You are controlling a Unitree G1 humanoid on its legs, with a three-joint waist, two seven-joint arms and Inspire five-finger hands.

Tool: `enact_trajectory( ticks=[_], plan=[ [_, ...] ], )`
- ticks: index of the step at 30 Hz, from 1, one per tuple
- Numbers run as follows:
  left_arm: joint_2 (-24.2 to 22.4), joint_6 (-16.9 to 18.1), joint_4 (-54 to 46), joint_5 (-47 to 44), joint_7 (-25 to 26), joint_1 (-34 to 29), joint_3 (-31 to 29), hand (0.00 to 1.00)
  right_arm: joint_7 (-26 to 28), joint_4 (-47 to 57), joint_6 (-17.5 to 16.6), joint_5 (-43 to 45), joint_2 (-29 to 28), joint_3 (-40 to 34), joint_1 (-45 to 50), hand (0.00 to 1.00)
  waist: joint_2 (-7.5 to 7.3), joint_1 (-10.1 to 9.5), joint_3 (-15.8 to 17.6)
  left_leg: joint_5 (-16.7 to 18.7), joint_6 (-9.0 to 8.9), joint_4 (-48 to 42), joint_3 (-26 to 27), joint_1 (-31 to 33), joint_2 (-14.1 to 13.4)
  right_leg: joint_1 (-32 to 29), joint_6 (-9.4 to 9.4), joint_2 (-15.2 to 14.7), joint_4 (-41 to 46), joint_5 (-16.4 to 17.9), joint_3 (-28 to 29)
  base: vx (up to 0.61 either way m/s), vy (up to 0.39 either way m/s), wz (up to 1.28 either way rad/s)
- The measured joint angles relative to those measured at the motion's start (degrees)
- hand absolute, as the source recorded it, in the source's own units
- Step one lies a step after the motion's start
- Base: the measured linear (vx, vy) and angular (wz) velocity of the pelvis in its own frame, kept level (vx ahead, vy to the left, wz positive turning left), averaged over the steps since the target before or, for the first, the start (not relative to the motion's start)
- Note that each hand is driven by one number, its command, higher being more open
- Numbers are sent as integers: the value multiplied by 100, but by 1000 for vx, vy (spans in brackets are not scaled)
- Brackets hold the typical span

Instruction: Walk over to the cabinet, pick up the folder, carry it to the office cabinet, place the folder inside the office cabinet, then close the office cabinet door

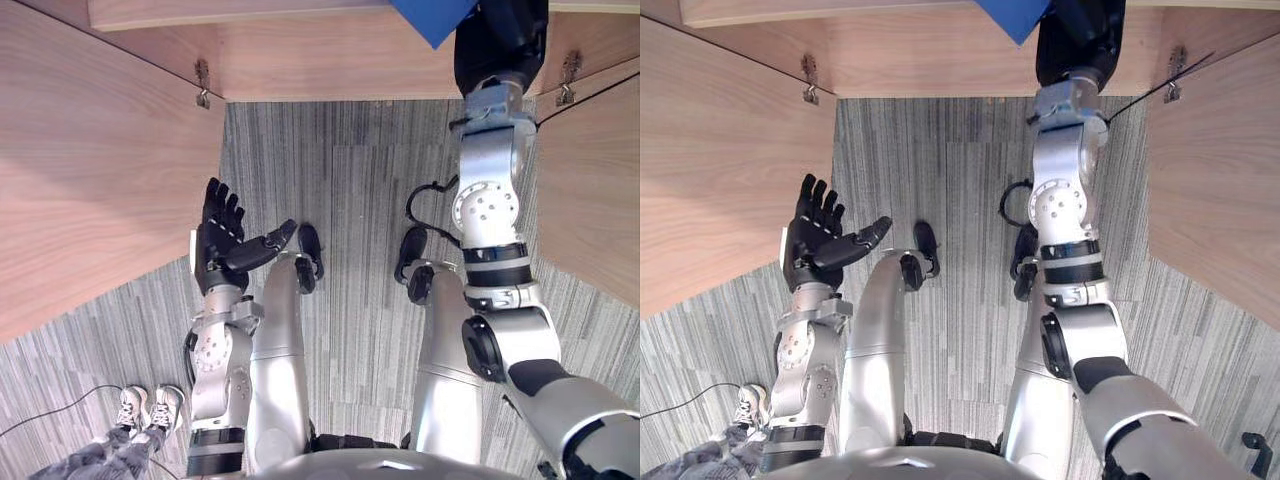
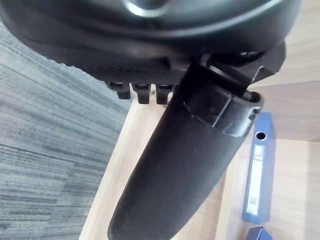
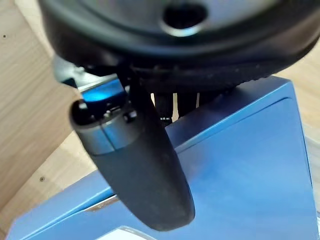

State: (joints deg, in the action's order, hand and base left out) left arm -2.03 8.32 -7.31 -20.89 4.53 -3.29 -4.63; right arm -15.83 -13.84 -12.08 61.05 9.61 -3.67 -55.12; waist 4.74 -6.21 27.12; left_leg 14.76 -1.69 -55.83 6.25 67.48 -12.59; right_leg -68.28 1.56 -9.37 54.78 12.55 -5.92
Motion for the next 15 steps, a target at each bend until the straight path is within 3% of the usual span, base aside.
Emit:
enact_trajectory(
  ticks=[5,15],
  plan=[
    [3,0,-71,-115,-11,1,160,100,-94,-310,-192,467,153,-198,-470,0,0,-30,0,-105,-43,153,-39,-1,39,1,-4,-33,-58,-3,-59,-3,35,9],
    [144,1,-188,-236,-118,-49,407,100,-476,-510,-611,903,440,-719,-852,0,2,-23,-2,-547,-185,736,-204,-26,96,54,-213,-48,-378,-143,-348,-30,18,10]
  ],
)
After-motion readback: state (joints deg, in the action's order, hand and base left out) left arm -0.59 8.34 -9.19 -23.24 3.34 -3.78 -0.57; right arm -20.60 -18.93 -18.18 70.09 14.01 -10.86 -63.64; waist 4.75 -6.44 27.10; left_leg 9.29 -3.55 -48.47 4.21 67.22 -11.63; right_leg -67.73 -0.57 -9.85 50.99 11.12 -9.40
